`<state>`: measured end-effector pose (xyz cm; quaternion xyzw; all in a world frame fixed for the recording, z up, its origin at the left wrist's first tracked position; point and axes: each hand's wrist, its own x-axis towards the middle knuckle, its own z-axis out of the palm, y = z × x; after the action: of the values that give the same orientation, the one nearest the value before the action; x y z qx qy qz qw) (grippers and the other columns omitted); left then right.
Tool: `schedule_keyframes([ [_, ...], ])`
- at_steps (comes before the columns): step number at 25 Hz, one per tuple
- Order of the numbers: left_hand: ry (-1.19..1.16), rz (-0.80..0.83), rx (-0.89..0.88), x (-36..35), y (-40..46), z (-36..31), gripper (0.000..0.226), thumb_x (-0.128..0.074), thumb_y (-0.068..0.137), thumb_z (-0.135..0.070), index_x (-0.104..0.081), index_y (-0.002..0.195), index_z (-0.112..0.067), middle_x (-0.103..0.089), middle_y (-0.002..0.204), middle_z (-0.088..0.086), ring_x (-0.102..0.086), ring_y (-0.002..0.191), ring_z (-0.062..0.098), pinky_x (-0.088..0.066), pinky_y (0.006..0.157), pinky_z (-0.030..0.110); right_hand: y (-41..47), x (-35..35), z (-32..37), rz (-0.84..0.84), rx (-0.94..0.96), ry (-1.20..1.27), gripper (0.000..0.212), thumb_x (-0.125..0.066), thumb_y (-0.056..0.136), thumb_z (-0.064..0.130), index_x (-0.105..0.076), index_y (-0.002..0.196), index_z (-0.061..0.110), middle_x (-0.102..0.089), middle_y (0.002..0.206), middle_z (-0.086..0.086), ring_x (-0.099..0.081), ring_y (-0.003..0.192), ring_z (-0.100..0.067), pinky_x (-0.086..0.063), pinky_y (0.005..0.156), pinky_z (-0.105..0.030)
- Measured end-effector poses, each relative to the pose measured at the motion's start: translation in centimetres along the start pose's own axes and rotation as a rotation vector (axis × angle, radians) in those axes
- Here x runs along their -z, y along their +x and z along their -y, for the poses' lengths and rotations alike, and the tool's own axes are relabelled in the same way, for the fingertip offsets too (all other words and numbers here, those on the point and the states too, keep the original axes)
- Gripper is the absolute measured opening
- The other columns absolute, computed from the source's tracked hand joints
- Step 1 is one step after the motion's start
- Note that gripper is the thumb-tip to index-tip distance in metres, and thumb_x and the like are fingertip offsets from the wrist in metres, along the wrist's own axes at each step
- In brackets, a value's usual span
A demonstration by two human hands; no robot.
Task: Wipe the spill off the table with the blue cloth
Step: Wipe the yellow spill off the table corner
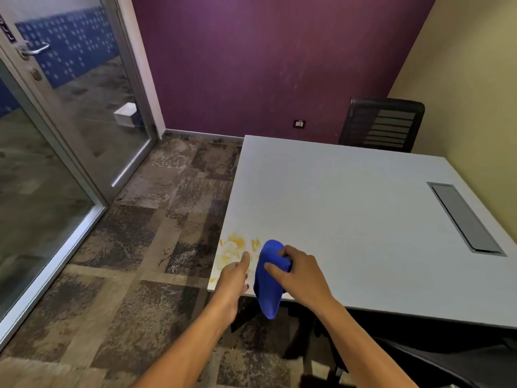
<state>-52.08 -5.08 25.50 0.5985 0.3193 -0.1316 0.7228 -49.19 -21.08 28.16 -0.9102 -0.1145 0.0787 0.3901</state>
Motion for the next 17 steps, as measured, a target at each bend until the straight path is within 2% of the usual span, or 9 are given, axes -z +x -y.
schedule_keyframes([
  [1, -0.165, 0.048, 0.055, -0.9, 0.0, 0.1, 0.063, -0.052, 0.097, -0.052, -0.051, 0.141, -0.007, -0.056, 0.143, 0.012, -0.055, 0.13, 0.029, -0.047, 0.103, 0.04, -0.2, -0.4, -0.2, 0.017, 0.035, -0.014, 0.018, -0.068, 0.086, 0.044, -0.057, 0.089, 0.03, -0.065, 0.07, 0.002, -0.056, 0.057, -0.009, -0.04, 0.055, -0.024],
  [3, -0.405, 0.102, 0.112, -1.9, 0.2, 0.0, 0.062, -0.06, 0.09, -0.056, -0.067, 0.124, -0.005, -0.07, 0.123, 0.018, -0.066, 0.116, 0.033, -0.052, 0.1, 0.045, -0.7, -0.9, -0.9, 0.084, 0.116, -0.04, 0.02, -0.065, 0.085, 0.042, -0.055, 0.097, 0.03, -0.067, 0.075, 0.004, -0.058, 0.061, -0.01, -0.044, 0.06, -0.027],
  [6, -0.545, 0.059, 0.137, -2.5, 0.8, 0.3, 0.053, -0.07, 0.083, -0.052, -0.077, 0.101, -0.002, -0.075, 0.103, 0.02, -0.073, 0.094, 0.035, -0.057, 0.092, 0.05, -1.7, -1.8, -2.0, 0.207, 0.268, -0.064, 0.026, -0.061, 0.084, 0.039, -0.052, 0.108, 0.033, -0.069, 0.088, 0.003, -0.06, 0.069, -0.018, -0.051, 0.067, -0.037],
  [7, -0.55, 0.024, 0.14, -2.5, 1.0, 0.6, 0.048, -0.07, 0.085, -0.048, -0.076, 0.1, -0.003, -0.075, 0.099, 0.02, -0.073, 0.087, 0.035, -0.059, 0.086, 0.05, -2.0, -2.1, -2.3, 0.247, 0.304, -0.05, 0.027, -0.06, 0.086, 0.04, -0.051, 0.111, 0.034, -0.068, 0.09, 0.004, -0.058, 0.068, -0.017, -0.051, 0.068, -0.038],
  [9, -0.504, -0.072, 0.103, -2.4, 1.4, 1.4, 0.037, -0.066, 0.093, -0.036, -0.07, 0.111, -0.005, -0.075, 0.104, 0.022, -0.073, 0.089, 0.037, -0.059, 0.082, 0.051, -2.5, -2.7, -3.0, 0.331, 0.35, -0.016, 0.032, -0.058, 0.088, 0.048, -0.047, 0.117, 0.039, -0.067, 0.096, 0.007, -0.057, 0.068, -0.011, -0.051, 0.069, -0.035],
  [11, -0.444, -0.203, -0.009, -2.0, 2.0, 1.9, 0.026, -0.063, 0.097, -0.022, -0.065, 0.119, -0.007, -0.074, 0.106, 0.018, -0.072, 0.091, 0.036, -0.059, 0.077, 0.048, -2.5, -2.8, -4.2, 0.422, 0.347, 0.032, 0.043, -0.059, 0.089, 0.059, -0.043, 0.127, 0.043, -0.067, 0.111, 0.011, -0.061, 0.078, -0.006, -0.049, 0.072, -0.025],
  [13, -0.385, -0.321, -0.11, -1.2, 2.6, 2.0, 0.021, -0.06, 0.098, -0.013, -0.062, 0.119, -0.01, -0.073, 0.107, 0.012, -0.07, 0.089, 0.031, -0.057, 0.075, 0.043, -1.9, -2.6, -6.2, 0.455, 0.293, 0.057, 0.053, -0.058, 0.09, 0.064, -0.039, 0.135, 0.047, -0.063, 0.13, 0.016, -0.063, 0.094, -0.001, -0.046, 0.077, -0.017],
  [15, -0.297, -0.42, -0.15, 0.2, 3.6, 1.8, 0.018, -0.058, 0.099, -0.013, -0.061, 0.117, -0.012, -0.069, 0.114, 0.014, -0.067, 0.094, 0.03, -0.054, 0.081, 0.043, -1.0, -2.4, -8.8, 0.433, 0.187, 0.029, 0.062, -0.056, 0.091, 0.065, -0.034, 0.145, 0.044, -0.054, 0.147, 0.013, -0.061, 0.115, -0.005, -0.045, 0.091, -0.021],
  [17, -0.14, -0.496, -0.177, 1.9, 5.3, 1.7, 0.021, -0.057, 0.1, -0.014, -0.059, 0.121, -0.011, -0.066, 0.122, 0.016, -0.064, 0.105, 0.033, -0.053, 0.087, 0.046, 0.4, -2.3, -11.9, 0.399, 0.018, 0.015, 0.075, -0.058, 0.094, 0.058, -0.024, 0.156, 0.034, -0.044, 0.157, 0.004, -0.048, 0.139, -0.015, -0.042, 0.108, -0.031],
])
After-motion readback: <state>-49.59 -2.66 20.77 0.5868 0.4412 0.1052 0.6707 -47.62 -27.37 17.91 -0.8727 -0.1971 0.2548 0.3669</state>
